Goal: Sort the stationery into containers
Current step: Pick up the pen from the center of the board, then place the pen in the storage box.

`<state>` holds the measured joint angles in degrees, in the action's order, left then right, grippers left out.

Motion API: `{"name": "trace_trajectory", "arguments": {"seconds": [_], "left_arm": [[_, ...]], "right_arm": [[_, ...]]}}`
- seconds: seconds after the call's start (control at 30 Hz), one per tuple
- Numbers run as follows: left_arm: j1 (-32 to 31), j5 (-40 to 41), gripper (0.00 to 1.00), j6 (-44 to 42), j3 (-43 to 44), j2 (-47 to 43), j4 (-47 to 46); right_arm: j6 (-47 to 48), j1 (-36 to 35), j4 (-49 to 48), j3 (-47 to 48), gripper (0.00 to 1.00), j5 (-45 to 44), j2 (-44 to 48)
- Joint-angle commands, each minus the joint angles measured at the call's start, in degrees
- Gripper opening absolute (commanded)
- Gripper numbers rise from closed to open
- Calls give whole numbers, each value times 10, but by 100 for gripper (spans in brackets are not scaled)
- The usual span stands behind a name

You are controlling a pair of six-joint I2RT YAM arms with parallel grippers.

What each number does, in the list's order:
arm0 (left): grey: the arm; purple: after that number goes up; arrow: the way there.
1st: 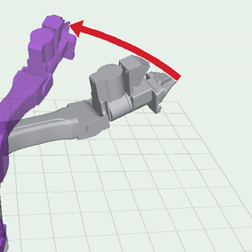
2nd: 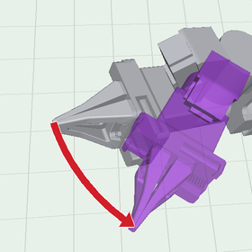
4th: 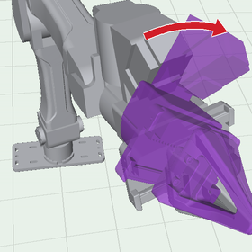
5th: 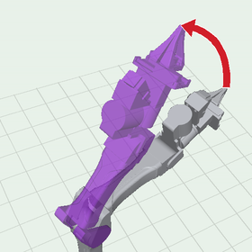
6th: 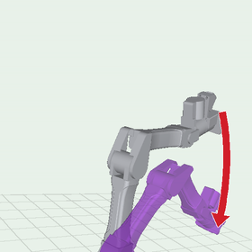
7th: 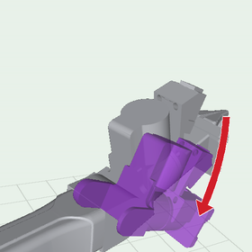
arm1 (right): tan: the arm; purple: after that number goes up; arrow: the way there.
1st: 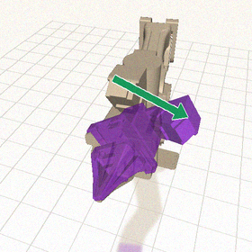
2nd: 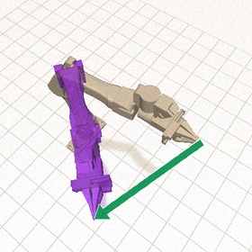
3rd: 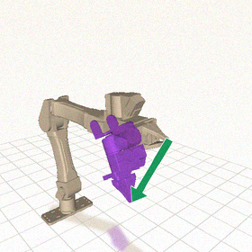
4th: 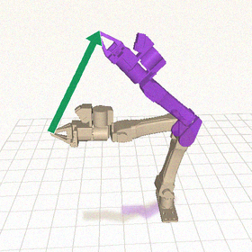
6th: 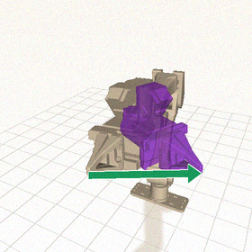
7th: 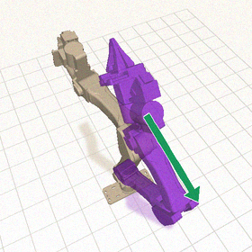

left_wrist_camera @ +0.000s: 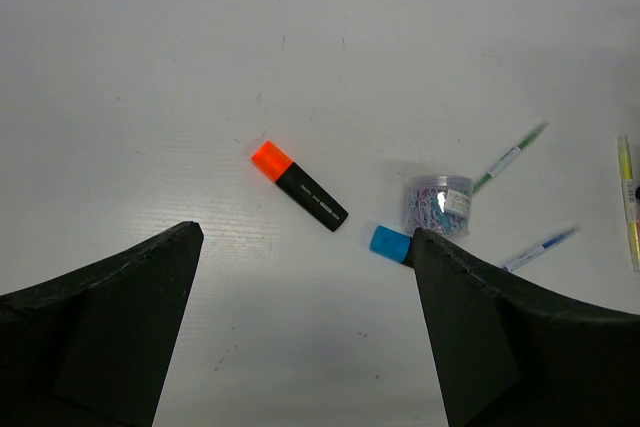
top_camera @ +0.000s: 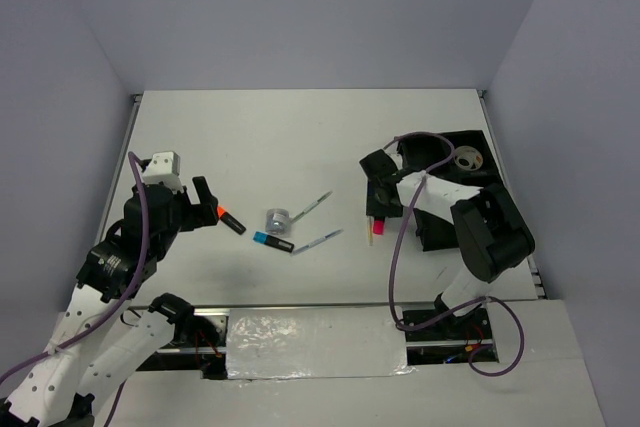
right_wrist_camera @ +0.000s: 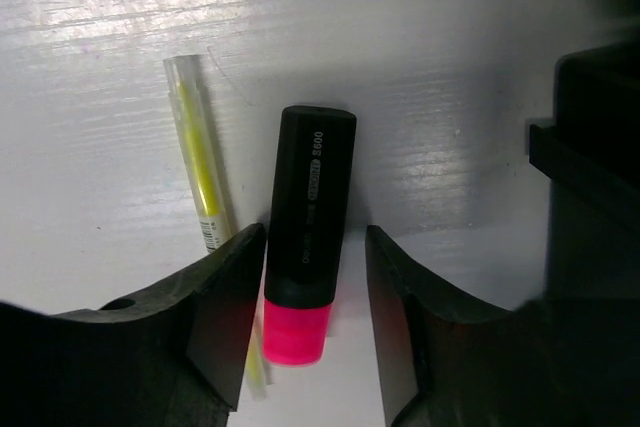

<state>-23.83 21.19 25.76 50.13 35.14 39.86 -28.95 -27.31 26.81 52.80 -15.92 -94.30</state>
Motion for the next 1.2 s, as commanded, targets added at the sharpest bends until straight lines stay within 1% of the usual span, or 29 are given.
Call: {"name": "trace_trajectory", "arguments": {"seconds": [0.0, 0.07, 0.13, 0.23, 0.33, 0.43, 0.57, 0.6, 0.67, 0.73, 0.77, 0.8, 0.93, 0.97, 1.0, 1.1, 1.17], "left_arm": [[-3, 5, 99, 3, 6, 1, -14], [-3, 6, 99, 3, 6, 1, -13], [-3, 6, 99, 3, 6, 1, -13], [-3, 6, 99, 3, 5, 2, -13], [-3, 6, 99, 3, 6, 5, -14], [-2, 6, 99, 3, 6, 7, -13], [-3, 6, 99, 3, 6, 5, -12], [-3, 6, 99, 3, 6, 5, -13], [-2, 7, 99, 4, 6, 4, -12], [-2, 7, 99, 4, 6, 4, -12], [-3, 7, 99, 4, 6, 5, -12], [-3, 8, 99, 4, 6, 5, -12], [-3, 9, 99, 4, 6, 4, -12], [-3, 9, 99, 5, 6, 5, -12], [-2, 10, 99, 4, 5, 4, -12], [-3, 10, 99, 5, 6, 5, -12], [-2, 10, 99, 5, 5, 4, -12]], "right_arm": [[-1, 6, -18, -11, 51, 3, -5], [1, 4, -20, -16, 47, 12, -5], [4, 4, -25, -20, 41, 20, -1], [13, 4, -23, -20, 29, 41, 19], [17, 4, -11, -15, 25, 48, 64], [32, 5, 33, 24, 24, 20, 127], [69, 30, 75, 92, 25, 2, 138], [76, 52, 83, 108, 25, 2, 134], [96, 82, 94, 146, 25, 8, 113], [111, 128, 98, 186, 26, 26, 96], [115, 140, 104, 201, 26, 26, 74], [122, 164, 109, 234, 26, 21, 62], [135, 210, 132, 306, 27, 31, 1], [136, 217, 139, 319, 28, 30, -24], [137, 221, 145, 345, 28, 29, -37], [141, 236, 156, 381, 30, 44, -79], [143, 240, 164, 392, 34, 43, -96]]}}
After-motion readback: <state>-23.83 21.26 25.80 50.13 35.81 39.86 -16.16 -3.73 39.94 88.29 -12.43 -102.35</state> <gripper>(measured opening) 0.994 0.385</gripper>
